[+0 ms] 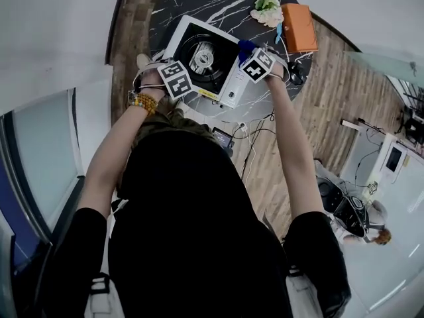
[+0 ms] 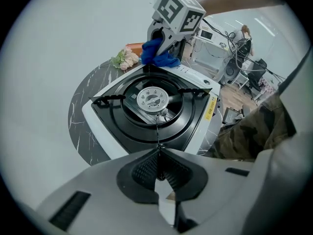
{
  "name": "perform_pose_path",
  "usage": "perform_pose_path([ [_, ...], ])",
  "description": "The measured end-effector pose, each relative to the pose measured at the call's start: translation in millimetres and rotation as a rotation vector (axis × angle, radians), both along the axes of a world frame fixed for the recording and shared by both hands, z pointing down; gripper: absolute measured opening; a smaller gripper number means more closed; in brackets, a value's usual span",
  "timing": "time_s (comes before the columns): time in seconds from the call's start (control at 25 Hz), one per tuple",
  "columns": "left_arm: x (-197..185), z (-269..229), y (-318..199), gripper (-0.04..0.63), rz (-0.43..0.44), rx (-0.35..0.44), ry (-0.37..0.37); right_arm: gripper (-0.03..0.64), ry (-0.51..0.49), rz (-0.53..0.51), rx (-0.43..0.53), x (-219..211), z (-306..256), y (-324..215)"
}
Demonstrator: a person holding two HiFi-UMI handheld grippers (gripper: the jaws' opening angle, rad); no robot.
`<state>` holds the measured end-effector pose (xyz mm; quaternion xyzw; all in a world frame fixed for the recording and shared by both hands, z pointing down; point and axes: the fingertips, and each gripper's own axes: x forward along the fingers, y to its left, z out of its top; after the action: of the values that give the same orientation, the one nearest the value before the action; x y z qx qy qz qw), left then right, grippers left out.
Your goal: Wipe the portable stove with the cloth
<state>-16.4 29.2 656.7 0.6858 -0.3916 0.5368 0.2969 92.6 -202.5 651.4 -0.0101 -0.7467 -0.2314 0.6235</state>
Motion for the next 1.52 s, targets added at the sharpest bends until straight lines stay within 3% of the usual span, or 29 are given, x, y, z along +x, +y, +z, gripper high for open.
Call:
perform_pose_path([
  [0.16, -0.3, -0.3, 1.2, 0.012, -0.034, 0.001, 0.024, 0.037, -0.01, -0.011, -0.059, 6.6, 1.4, 12.0],
  [0.52, -0.4, -0.6, 0.7, 0.011, -0.071, -0.008, 0.023, 0.031, -0.082, 0.017, -0.073, 23.1, 1.9, 47.5],
  [0.92, -2.6, -0.2, 0.5, 0.011, -0.105, -0.009, 0.042, 0.031, -0.244, 0.053, -0.202, 47.9, 2.4, 136.7],
  [1.16, -2.1, -0.5, 0.3, 0.012, -0.108, -0.031, 0.036, 0.031, -0.242, 0.039, -0.272, 58.6, 3.3, 183.0],
  [1.24, -3.4, -1.2, 0.2, 0.012, -0.113, -0.034, 0.033, 0.031, -0.235, 0.05, -0.339, 59.7, 2.6, 195.3],
  [1.32, -2.4, -1.6, 0.0, 0.011, -0.114, -0.034, 0.033, 0.034, -0.242, 0.08, -0.472, 63.5, -0.9, 202.9],
  [1.4, -0.2, -1.0, -1.0, 0.011, -0.107, -0.028, 0.036, 0.041, -0.309, 0.117, -0.583, 64.3, -10.9, 192.3],
  [1.44, 0.5, -0.9, -0.8, 0.011, -0.102, -0.026, 0.038, 0.043, -0.355, 0.134, -0.581, 61.9, -18.1, 176.8],
  [1.52, 0.8, -1.8, 0.1, 0.011, -0.098, -0.023, 0.043, 0.044, -0.406, 0.141, -0.433, 53.7, -31.7, 128.2],
])
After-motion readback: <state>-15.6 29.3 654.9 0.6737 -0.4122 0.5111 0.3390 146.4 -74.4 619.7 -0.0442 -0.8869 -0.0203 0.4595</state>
